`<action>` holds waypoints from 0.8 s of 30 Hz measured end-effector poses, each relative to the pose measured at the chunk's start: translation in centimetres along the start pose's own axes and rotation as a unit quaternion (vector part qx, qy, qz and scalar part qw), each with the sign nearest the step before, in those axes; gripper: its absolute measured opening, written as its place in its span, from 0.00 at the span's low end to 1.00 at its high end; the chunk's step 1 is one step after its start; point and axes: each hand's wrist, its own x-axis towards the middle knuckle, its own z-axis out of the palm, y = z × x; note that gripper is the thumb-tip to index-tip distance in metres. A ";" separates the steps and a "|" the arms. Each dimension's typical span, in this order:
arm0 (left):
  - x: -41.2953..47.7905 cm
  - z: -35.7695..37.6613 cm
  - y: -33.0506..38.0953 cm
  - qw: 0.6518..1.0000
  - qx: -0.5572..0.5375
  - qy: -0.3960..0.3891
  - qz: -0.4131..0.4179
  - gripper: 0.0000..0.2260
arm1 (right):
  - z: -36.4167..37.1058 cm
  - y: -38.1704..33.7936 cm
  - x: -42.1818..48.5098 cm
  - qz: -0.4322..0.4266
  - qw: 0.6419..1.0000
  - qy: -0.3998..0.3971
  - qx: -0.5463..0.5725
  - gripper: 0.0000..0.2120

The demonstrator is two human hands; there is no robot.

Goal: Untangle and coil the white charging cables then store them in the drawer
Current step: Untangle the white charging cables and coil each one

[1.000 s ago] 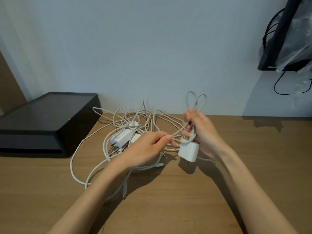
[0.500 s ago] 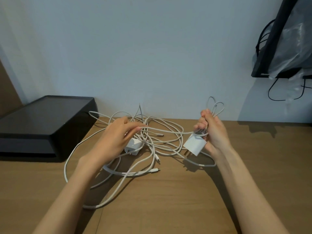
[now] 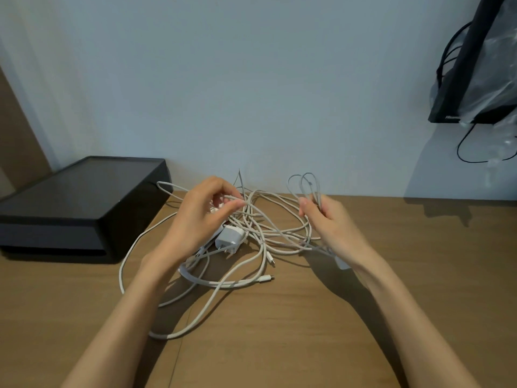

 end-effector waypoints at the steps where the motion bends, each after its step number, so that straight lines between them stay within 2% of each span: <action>1: -0.1 0.2 0.2 1.000 -0.006 -0.015 0.006 0.02 | 0.0 -0.2 -0.1 -0.002 1.000 -0.005 -0.012 0.13; 5: -0.3 0.8 0.8 0.999 -0.022 -0.035 0.025 0.02 | 0.8 -1.1 -0.5 0.017 0.998 -0.059 0.005 0.10; 9: -0.2 1.1 1.0 0.999 -0.029 -0.023 0.035 0.09 | 1.9 -1.4 -0.8 0.018 0.992 -0.118 0.034 0.10; 11: -0.2 1.4 1.3 0.999 -0.039 -0.012 0.029 0.06 | 2.6 -1.1 -0.9 0.001 0.990 -0.137 0.041 0.07; 13: -0.3 1.6 1.5 0.998 -0.052 0.002 0.025 0.04 | 3.2 -1.0 -0.8 -0.014 0.991 -0.130 0.027 0.05; 16: -0.3 1.8 1.9 0.997 -0.074 0.019 0.019 0.03 | 3.2 -1.1 -0.7 -0.039 0.994 -0.096 -0.022 0.17; 18: -0.3 1.6 2.0 0.994 -0.105 0.029 -0.003 0.03 | 2.7 -1.2 -0.6 -0.064 0.995 -0.070 -0.039 0.19; 24: -0.1 0.7 1.5 0.995 -0.079 0.048 -0.019 0.07 | 0.4 -1.0 0.0 -0.036 0.998 0.027 0.052 0.18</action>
